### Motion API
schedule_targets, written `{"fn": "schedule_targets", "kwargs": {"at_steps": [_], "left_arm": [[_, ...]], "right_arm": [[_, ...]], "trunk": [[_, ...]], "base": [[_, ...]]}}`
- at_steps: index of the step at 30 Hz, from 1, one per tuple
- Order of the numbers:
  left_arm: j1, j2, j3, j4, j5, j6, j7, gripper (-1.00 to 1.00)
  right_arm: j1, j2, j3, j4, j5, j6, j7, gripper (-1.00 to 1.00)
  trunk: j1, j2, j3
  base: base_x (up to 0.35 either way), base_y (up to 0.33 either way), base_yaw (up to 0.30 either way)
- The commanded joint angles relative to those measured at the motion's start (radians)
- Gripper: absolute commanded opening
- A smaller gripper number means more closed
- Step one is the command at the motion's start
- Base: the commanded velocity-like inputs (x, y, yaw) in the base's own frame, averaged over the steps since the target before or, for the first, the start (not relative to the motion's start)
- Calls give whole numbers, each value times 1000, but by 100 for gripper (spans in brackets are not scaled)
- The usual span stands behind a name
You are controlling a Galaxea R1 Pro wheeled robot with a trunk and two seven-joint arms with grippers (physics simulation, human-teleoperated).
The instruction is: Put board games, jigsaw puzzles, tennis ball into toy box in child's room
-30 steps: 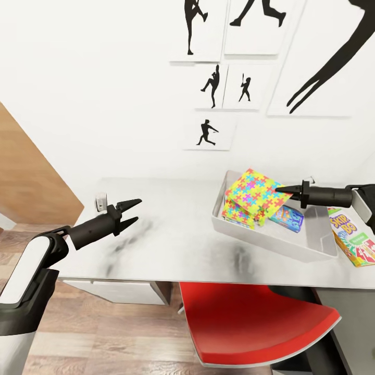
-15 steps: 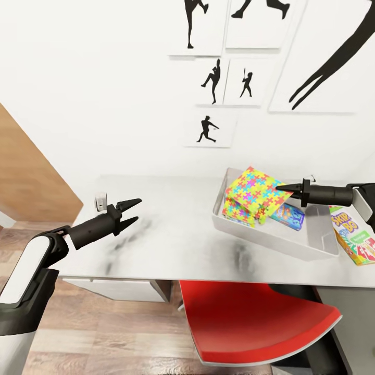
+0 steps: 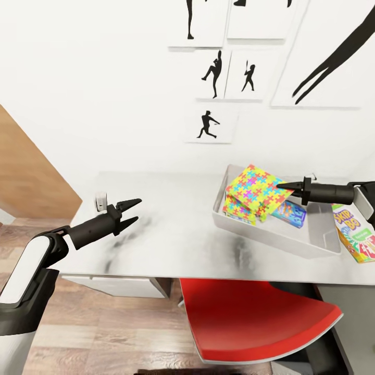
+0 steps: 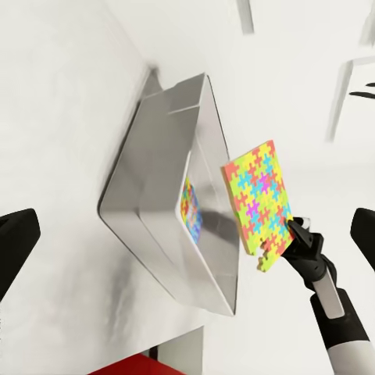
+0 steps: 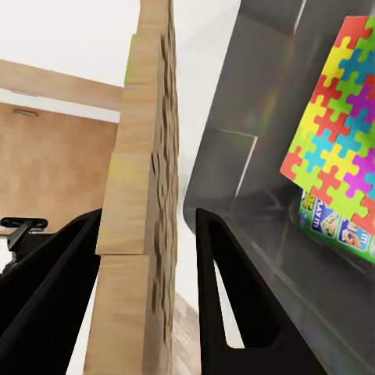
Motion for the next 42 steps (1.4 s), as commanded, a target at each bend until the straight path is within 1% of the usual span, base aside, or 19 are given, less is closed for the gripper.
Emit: {"fn": "schedule_targets", "kwargs": {"at_steps": [1,21,34,42], "left_arm": [[-1,1,-1,-1,11,1,10,100],[-2,1,-1,-1,11,1,10,100],[-2,1,-1,-1,11,1,10,100],[-2,1,-1,-2,11,1,9,100]], "right_arm": [[-2,-1,5,0,-3,6,4,-100],[-16,-4,5,0,-4,6,4,-100],[-19,-18,3,0,-5,6,4,-100],[-19,-22,2,0,-6,6,2,-100]], "trunk": [[0,-2,-3],[0,-2,-35],[0,-2,-54],[0,-2,-59]], "base": [[0,0,0],[0,0,0],[0,0,0],[0,0,0]]}}
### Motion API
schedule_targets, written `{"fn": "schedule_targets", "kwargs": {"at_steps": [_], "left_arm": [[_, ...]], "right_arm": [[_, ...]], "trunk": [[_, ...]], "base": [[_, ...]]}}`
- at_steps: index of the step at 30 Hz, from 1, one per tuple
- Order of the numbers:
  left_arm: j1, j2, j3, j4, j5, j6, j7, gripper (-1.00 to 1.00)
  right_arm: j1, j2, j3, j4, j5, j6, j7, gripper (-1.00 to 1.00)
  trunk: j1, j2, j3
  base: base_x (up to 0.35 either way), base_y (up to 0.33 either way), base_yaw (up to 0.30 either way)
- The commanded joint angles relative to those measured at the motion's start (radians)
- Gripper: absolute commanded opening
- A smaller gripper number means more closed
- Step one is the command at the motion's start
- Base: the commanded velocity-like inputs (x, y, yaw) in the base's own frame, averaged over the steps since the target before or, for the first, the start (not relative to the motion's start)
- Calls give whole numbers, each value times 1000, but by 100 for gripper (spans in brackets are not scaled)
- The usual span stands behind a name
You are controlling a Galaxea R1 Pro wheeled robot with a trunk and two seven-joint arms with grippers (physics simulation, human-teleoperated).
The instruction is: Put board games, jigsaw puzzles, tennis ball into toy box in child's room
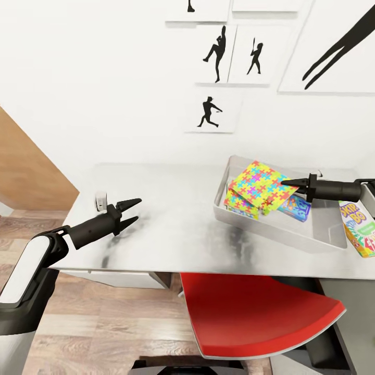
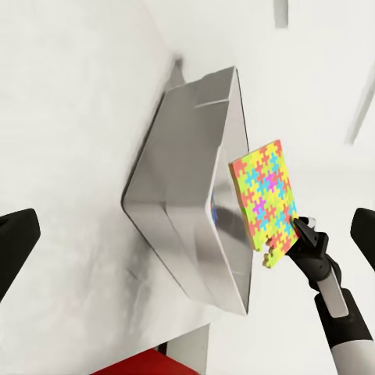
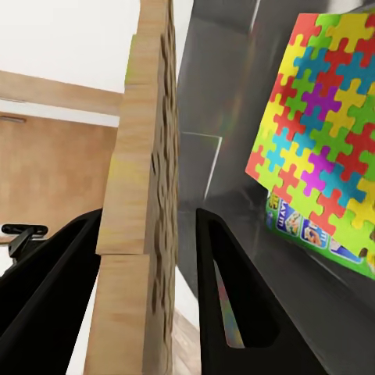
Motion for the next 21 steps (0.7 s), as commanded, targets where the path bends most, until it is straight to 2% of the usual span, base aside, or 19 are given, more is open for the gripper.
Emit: {"fn": "schedule_targets", "kwargs": {"at_steps": [1,21], "left_arm": [[-1,1,-1,-1,11,1,9,100],[-1,-1,-1,-1,11,1,9,100]], "right_arm": [[-1,-1,5,0,-2,6,4,-100],[-1,-3,5,-1,-2,6,3,-100]], "trunk": [[1,-2,-2],[1,-2,-3]], "base": [[0,0,0],[0,0,0]]}}
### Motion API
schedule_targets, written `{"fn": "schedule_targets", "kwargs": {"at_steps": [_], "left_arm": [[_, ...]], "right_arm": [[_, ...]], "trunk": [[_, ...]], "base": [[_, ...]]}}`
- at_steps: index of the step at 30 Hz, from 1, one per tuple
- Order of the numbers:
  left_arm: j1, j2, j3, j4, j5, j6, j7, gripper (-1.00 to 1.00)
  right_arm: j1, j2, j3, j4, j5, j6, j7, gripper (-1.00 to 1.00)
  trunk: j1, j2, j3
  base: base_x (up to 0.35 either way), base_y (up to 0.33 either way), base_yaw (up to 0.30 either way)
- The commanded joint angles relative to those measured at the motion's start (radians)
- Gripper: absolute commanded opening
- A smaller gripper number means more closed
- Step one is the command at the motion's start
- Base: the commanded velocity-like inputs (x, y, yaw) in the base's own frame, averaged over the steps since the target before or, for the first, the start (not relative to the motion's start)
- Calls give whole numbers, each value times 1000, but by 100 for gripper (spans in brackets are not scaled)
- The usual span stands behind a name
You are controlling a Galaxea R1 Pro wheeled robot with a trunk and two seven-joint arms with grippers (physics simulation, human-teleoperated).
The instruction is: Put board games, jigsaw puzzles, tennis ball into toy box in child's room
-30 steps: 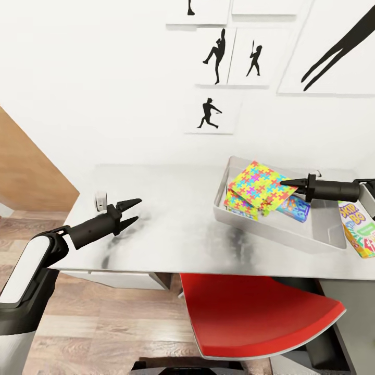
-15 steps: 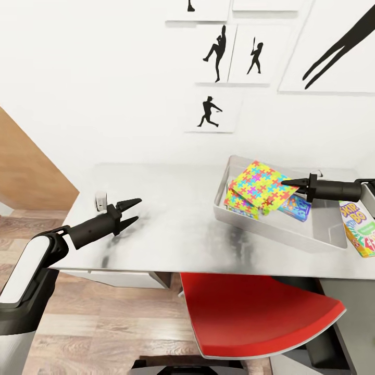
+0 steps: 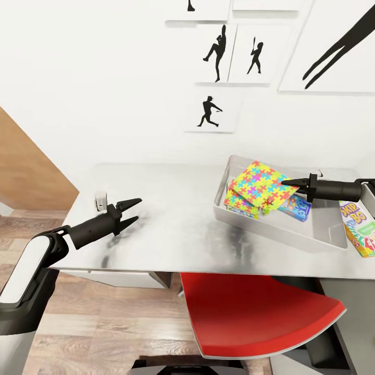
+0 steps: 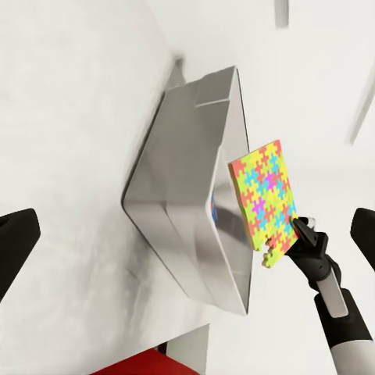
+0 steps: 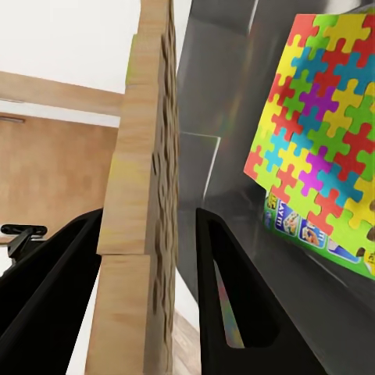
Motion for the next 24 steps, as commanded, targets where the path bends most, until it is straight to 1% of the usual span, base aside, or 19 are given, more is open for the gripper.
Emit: {"fn": "schedule_targets", "kwargs": {"at_steps": [1,12,19,24], "left_arm": [[-1,0,-1,-1,10,1,10,100],[-3,1,-1,-1,10,1,9,100],[-4,0,-1,-1,10,1,9,100],[-5,1,-1,-1,10,1,9,100]], "right_arm": [[-1,-1,5,0,-2,6,4,-100],[-2,0,5,0,-1,6,-1,-100],[-5,7,4,0,-2,6,-52,-100],[-6,11,4,0,-3,6,-68,-100]], "trunk": [[1,-2,-2],[1,-2,-2],[1,-2,-2],[1,-2,-2]], "base": [[0,0,0],[0,0,0],[0,0,0],[0,0,0]]}}
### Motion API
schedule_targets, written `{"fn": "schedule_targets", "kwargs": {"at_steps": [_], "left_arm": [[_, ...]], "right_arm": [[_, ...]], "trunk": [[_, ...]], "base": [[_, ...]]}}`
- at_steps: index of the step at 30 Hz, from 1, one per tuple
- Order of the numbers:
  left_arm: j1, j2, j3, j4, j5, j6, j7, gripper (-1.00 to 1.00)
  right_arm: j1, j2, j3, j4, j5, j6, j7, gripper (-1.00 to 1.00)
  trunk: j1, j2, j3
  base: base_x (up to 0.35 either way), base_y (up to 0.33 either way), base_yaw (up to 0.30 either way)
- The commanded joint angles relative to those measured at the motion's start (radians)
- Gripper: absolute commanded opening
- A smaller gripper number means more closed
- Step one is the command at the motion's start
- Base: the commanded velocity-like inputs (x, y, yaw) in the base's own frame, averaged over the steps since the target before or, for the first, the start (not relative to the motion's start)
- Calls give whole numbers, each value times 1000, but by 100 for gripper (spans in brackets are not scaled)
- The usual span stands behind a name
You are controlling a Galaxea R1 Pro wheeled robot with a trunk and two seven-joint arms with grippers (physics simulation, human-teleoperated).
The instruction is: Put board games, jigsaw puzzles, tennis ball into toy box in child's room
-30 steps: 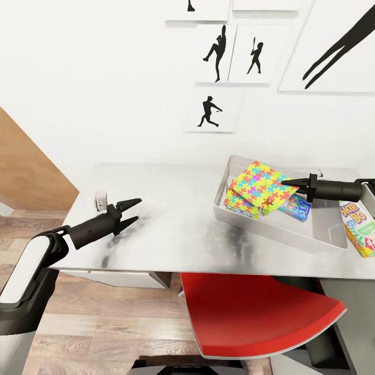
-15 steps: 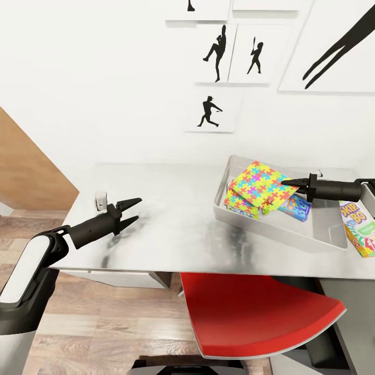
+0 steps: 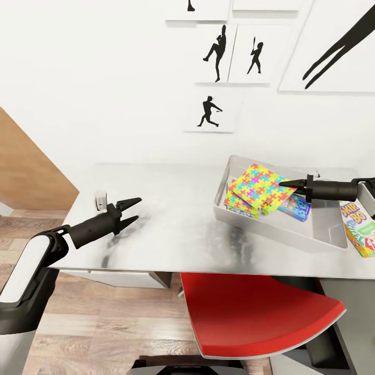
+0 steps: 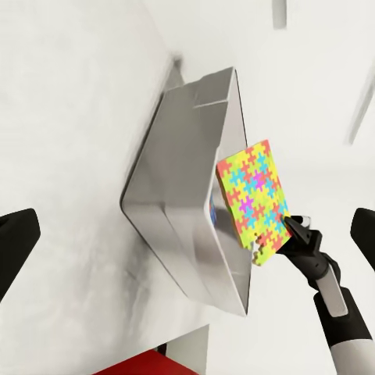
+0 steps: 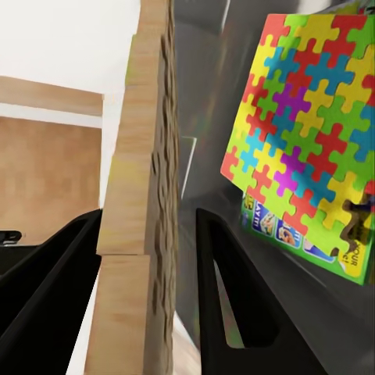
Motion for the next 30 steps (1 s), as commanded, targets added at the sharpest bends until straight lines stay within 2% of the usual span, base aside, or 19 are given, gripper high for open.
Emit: {"fn": "schedule_targets", "kwargs": {"at_steps": [1,30], "left_arm": [[-1,1,-1,-1,11,1,10,100],[-1,1,-1,-1,11,1,10,100]], "right_arm": [[-1,-1,5,0,-2,4,0,-100],[-1,-6,2,2,-6,4,-12,-100]], "trunk": [[1,-2,-2],[1,-2,-2]], "base": [[0,0,0],[0,0,0]]}}
